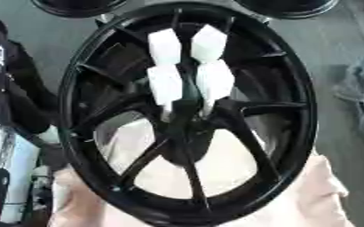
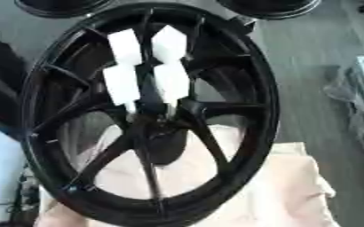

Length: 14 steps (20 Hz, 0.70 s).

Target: Pull the pin out of the wheel hub.

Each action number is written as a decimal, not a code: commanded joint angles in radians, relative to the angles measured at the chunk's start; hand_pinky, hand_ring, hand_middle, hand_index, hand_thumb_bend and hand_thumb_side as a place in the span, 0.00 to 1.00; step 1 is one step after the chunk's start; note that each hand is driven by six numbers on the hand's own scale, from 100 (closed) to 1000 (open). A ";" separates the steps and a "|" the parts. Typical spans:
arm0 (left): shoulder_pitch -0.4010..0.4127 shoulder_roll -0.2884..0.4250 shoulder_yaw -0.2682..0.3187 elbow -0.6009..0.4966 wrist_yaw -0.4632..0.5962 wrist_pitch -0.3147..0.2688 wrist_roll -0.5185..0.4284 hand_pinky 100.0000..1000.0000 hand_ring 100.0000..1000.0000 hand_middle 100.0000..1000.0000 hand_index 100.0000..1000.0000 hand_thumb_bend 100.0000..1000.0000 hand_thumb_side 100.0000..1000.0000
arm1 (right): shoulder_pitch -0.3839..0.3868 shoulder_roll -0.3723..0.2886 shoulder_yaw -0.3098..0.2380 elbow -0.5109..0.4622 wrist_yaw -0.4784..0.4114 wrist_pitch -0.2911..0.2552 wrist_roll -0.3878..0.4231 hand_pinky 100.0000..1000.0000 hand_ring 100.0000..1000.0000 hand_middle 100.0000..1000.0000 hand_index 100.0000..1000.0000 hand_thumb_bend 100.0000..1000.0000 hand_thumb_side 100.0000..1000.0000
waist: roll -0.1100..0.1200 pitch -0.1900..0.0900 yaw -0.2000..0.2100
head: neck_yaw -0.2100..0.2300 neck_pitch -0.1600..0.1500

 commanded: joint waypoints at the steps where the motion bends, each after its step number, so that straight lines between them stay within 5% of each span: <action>1: 0.003 0.039 0.008 -0.009 -0.004 -0.001 0.007 0.58 0.77 0.64 0.72 0.24 0.61 | -0.077 0.037 0.037 0.040 0.093 -0.023 0.101 0.83 0.75 0.72 0.80 0.00 0.35 | -0.001 -0.030 -0.006 | 0.007 0.010; 8: 0.029 0.059 0.015 -0.007 -0.003 -0.002 0.017 0.58 0.77 0.64 0.72 0.24 0.62 | -0.222 0.218 0.110 0.182 0.269 -0.102 0.339 0.82 0.74 0.71 0.79 0.00 0.30 | -0.003 -0.033 -0.031 | 0.030 0.026; 14: 0.033 0.063 0.014 -0.005 -0.003 -0.001 0.018 0.58 0.77 0.64 0.71 0.24 0.62 | -0.247 0.290 0.150 0.215 0.365 -0.169 0.451 0.83 0.75 0.73 0.81 0.00 0.46 | -0.004 -0.032 -0.034 | 0.033 0.037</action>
